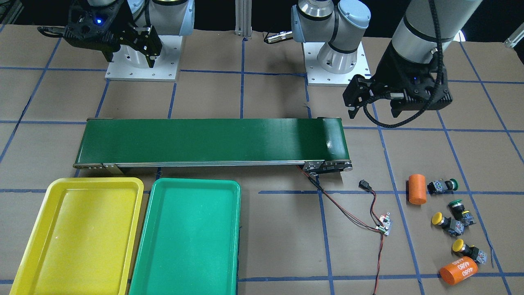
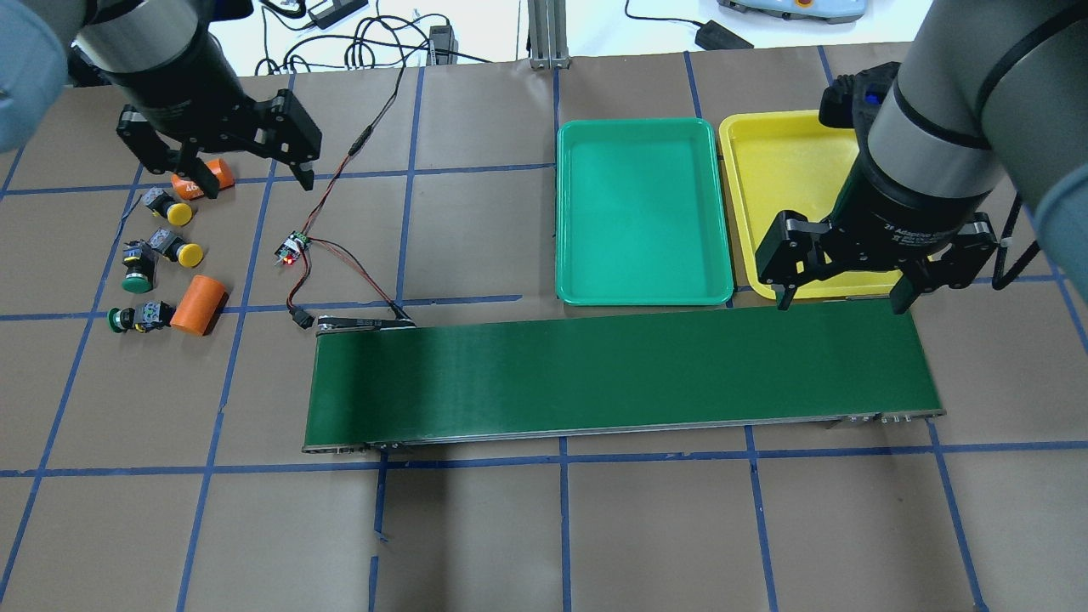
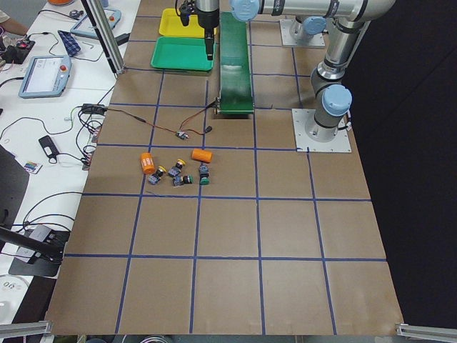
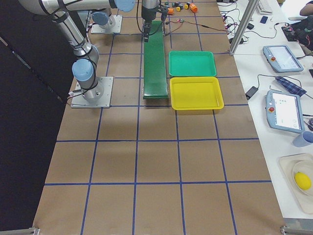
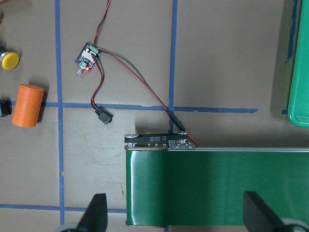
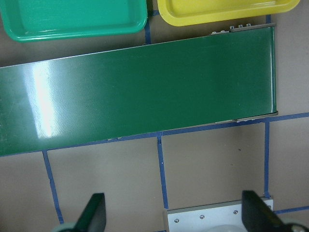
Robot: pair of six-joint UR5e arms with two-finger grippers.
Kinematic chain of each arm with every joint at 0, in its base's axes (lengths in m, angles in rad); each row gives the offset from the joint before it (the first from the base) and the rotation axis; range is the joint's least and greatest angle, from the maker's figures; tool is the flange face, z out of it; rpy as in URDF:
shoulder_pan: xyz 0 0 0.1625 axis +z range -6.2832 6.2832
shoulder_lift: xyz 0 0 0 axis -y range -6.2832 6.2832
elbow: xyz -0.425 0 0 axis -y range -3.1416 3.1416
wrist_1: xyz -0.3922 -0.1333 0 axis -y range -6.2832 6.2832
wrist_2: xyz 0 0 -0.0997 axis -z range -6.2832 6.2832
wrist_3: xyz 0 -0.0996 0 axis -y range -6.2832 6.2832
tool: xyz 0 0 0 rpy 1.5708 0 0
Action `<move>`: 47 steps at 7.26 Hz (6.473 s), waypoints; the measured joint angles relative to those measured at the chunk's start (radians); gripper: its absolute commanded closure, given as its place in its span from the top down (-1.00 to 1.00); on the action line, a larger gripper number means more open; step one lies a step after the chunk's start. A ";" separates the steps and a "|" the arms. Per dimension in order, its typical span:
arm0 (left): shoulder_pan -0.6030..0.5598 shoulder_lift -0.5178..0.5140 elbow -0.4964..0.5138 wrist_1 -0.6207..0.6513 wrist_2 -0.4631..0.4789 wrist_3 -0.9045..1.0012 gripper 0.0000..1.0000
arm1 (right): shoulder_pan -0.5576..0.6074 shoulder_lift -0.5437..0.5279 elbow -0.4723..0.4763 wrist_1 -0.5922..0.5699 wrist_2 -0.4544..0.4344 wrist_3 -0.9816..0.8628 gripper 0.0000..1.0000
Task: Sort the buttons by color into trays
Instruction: 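Move the left gripper down toward the orange cylinder in the pile, then grasp the orange cylinder with the left gripper and lift it, then lower the orange cylinder onto the conveyor and open the left gripper, then return the left gripper to the pile and grasp a green-cap button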
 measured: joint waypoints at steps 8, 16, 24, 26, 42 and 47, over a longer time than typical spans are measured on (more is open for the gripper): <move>0.401 -0.255 -0.284 0.480 0.011 0.717 1.00 | 0.001 -0.019 0.028 0.003 -0.048 0.000 1.00; 0.386 -0.394 -0.335 0.652 0.008 0.830 -1.00 | 0.001 -0.031 0.034 0.001 -0.054 0.005 1.00; -0.023 0.078 -0.668 0.558 -0.033 1.121 -0.14 | -0.002 -0.036 0.050 -0.004 -0.078 0.013 1.00; -0.070 0.062 -0.682 0.589 -0.036 1.107 1.00 | -0.003 -0.034 0.060 -0.008 -0.087 0.015 1.00; 0.526 -0.405 -0.379 0.801 0.008 1.672 0.68 | -0.074 -0.031 0.093 -0.042 -0.070 0.087 1.00; 0.513 -0.363 -0.403 0.803 0.012 1.669 -1.00 | -0.067 -0.049 0.096 -0.032 0.090 0.007 1.00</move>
